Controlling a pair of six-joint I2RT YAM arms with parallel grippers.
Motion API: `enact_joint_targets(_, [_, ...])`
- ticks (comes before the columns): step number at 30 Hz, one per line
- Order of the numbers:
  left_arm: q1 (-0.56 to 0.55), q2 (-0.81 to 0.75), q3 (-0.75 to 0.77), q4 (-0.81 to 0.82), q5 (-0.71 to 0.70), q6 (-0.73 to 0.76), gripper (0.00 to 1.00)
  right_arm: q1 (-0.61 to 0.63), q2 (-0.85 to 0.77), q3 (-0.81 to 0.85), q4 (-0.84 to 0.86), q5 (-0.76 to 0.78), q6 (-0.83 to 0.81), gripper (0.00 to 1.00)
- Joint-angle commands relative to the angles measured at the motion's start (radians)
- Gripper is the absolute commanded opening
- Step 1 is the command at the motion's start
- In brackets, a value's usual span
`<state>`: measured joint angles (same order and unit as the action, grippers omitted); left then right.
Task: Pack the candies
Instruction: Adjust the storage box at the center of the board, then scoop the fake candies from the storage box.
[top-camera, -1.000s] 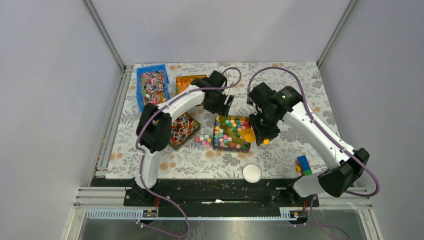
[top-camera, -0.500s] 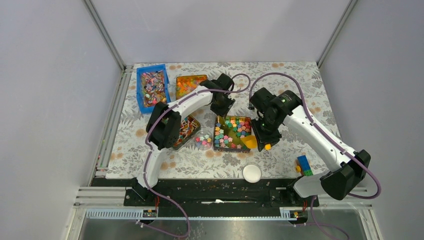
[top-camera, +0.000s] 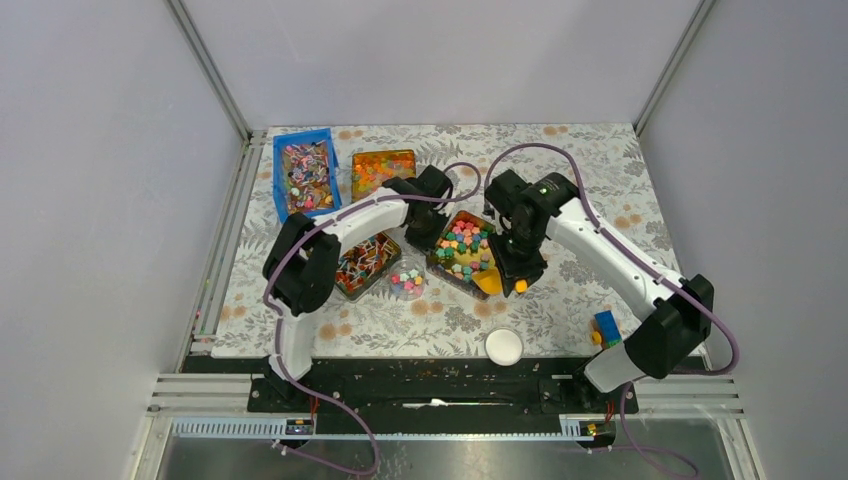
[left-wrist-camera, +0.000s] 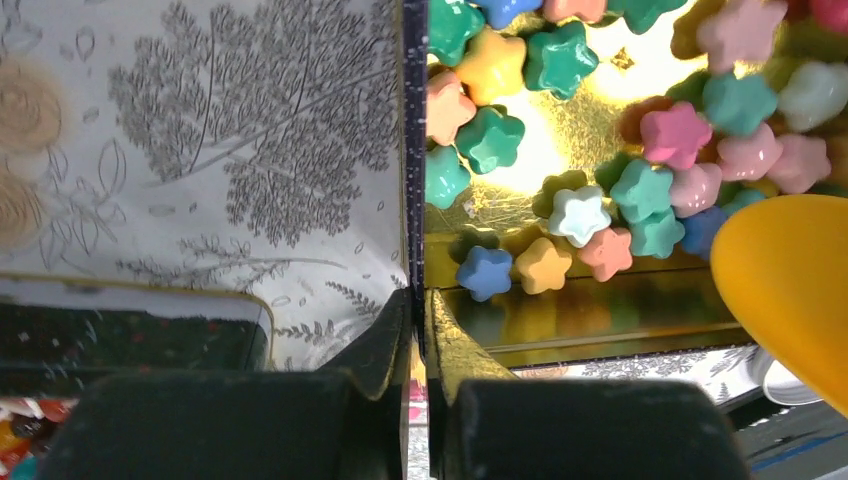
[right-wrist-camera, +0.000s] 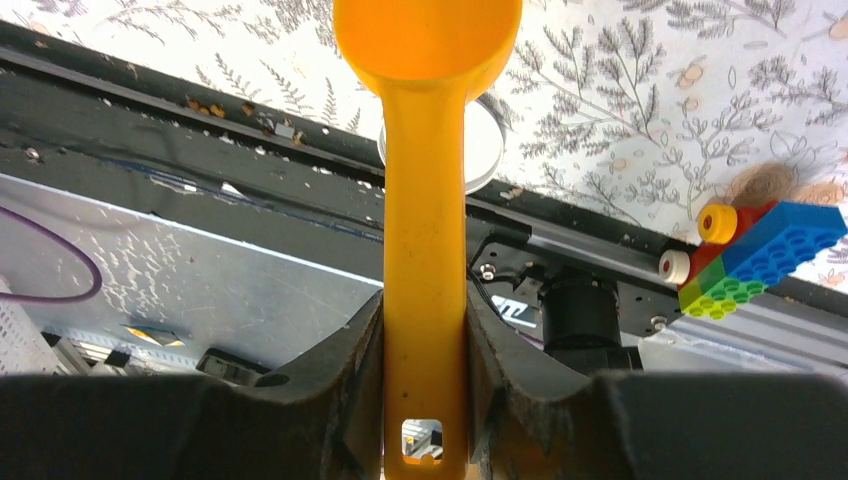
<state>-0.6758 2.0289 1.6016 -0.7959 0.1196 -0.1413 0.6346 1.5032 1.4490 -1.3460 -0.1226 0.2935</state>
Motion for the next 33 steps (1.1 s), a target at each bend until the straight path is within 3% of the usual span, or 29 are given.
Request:
enact_joint_targets(1, [0.007,-0.093,-0.085,0.028,-0.017,-0.157,0.0,-0.009,0.037,0.073,0.035,-0.016,0.005,0.0])
enact_joint_targets(6, [0.007,-0.152,-0.171,0.077,0.001,-0.234,0.0,-0.014,0.072,0.096,0.074,-0.024,0.025,0.0])
enact_joint_targets(14, [0.007,-0.161,-0.169,0.08,0.043,-0.287,0.0,-0.023,0.128,0.076,0.118,-0.087,0.026,0.0])
enact_joint_targets(33, [0.007,-0.163,-0.175,0.08,0.066,-0.284,0.0,-0.019,0.286,0.124,0.091,-0.039,0.02,0.0])
